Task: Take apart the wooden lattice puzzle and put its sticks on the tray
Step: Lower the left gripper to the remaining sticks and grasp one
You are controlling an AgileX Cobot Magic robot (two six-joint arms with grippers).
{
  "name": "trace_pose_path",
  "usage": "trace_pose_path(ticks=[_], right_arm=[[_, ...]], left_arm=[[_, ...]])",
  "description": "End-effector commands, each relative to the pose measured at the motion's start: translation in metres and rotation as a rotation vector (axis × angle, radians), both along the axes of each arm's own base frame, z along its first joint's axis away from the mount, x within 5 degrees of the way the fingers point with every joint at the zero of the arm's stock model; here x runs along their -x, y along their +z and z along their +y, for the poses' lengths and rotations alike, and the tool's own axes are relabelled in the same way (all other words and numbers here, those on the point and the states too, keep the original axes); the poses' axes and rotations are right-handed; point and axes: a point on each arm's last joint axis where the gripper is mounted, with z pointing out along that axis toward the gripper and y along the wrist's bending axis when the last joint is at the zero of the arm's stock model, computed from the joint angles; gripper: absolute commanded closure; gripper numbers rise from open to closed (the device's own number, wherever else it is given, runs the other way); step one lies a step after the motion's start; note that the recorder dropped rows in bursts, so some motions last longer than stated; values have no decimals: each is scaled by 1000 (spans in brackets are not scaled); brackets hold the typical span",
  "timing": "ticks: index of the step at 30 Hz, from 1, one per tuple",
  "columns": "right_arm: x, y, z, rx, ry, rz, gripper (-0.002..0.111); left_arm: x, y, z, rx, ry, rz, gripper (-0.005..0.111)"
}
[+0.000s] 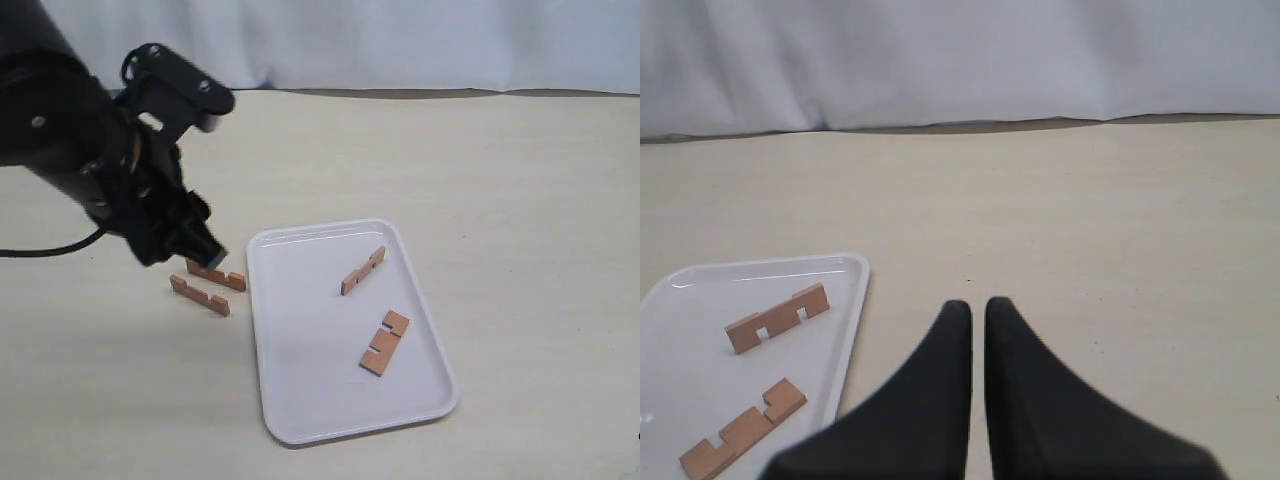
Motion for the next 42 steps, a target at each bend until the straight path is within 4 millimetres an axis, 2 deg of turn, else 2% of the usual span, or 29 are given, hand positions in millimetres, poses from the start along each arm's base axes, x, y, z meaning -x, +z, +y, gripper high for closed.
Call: trace_pose_path(ticks=[1,4,7,9,12,15,17,23,28,39,42], right_arm=[[0,0,0,2,3,-5,104],[0,0,0,2,3,-5,104],[0,0,0,2,3,-5,104],[0,0,0,2,3,-5,104],[0,0,0,2,3,-5,104],[0,0,0,2,3,-5,104],[0,0,0,2,3,-5,104],[0,0,0,2,3,-5,104],[0,0,0,2,3,-5,104],[0,0,0,2,3,-5,104],[0,0,0,2,3,-5,104]], left_arm=[[6,-31,26,-67,-89,73,53],[15,-46,25,-57,-258,111,53],[14,-45,20,-25,-310,80,53],[8,-48,14,-9,-315,85,53],[-11,-72,-3,-78,-356,233,53],[-30,-81,-17,-108,-412,252,53],[-33,-89,-20,-133,-475,261,53],[-42,-108,-21,-173,-530,245,53],[-50,-109,-16,-154,-506,211,53],[-52,-131,-15,-180,-514,264,53],[-53,-131,-16,-176,-516,252,53]])
